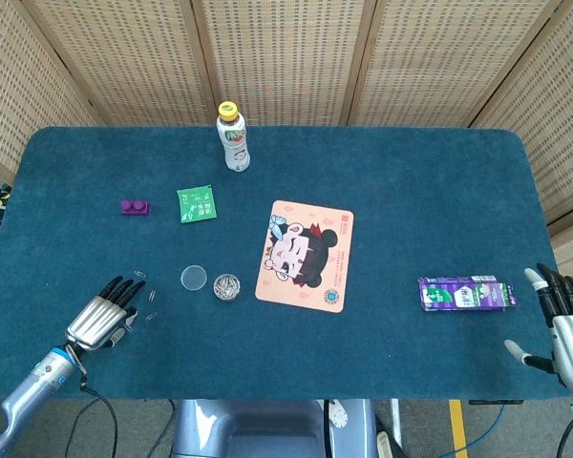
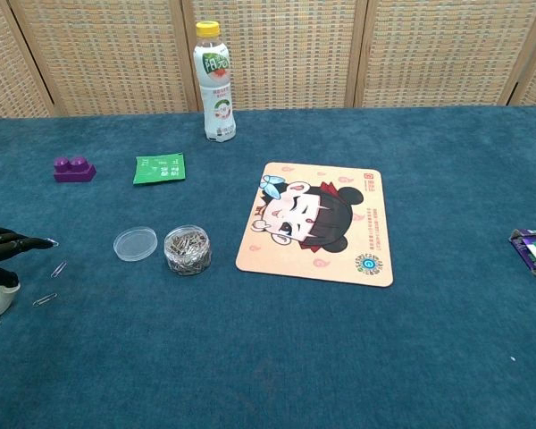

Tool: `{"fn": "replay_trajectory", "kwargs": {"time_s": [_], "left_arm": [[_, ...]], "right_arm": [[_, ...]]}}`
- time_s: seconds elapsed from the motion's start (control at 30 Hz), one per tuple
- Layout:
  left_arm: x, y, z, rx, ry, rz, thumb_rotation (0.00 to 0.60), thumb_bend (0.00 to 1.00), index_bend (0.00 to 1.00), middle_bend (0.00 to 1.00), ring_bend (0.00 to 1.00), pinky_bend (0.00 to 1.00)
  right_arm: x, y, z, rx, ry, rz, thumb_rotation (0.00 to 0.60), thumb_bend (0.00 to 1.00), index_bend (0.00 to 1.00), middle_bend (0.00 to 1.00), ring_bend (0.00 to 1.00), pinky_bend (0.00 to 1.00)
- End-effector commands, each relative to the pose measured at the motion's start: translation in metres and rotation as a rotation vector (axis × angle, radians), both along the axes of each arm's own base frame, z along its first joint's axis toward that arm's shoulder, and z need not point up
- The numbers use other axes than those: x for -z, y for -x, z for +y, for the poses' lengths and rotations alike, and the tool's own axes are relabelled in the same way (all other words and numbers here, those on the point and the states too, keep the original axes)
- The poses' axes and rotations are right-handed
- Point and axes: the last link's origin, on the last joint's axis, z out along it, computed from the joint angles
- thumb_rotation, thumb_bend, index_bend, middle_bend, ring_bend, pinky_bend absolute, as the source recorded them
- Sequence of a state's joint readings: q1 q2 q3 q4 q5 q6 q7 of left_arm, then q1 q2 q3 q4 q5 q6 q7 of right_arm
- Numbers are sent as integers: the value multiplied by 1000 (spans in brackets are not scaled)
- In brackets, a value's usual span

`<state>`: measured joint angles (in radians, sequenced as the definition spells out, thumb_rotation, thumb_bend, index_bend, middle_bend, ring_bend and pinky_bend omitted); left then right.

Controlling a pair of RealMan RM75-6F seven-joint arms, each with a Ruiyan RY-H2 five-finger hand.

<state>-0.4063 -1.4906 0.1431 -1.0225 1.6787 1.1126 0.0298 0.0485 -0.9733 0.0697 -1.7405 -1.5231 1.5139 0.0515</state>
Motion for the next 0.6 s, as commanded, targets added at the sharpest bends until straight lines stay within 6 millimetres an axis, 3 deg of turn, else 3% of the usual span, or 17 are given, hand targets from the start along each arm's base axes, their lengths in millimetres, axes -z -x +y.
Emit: {"fn": "replay_trajectory", "kwargs": {"time_s": [0.03,0.6], "left_arm": [[2,0,0,-1,1,-3,600,410,607,0,0,0],[-3,-4,4,9,-32,-41,600,470,675,0,0,0]], "right_arm": [[0,0,0,-1,0,-1,600,0,6,0,0,0],[0,0,0,-6,-2,-9,600,0,6,0,0,0]]}}
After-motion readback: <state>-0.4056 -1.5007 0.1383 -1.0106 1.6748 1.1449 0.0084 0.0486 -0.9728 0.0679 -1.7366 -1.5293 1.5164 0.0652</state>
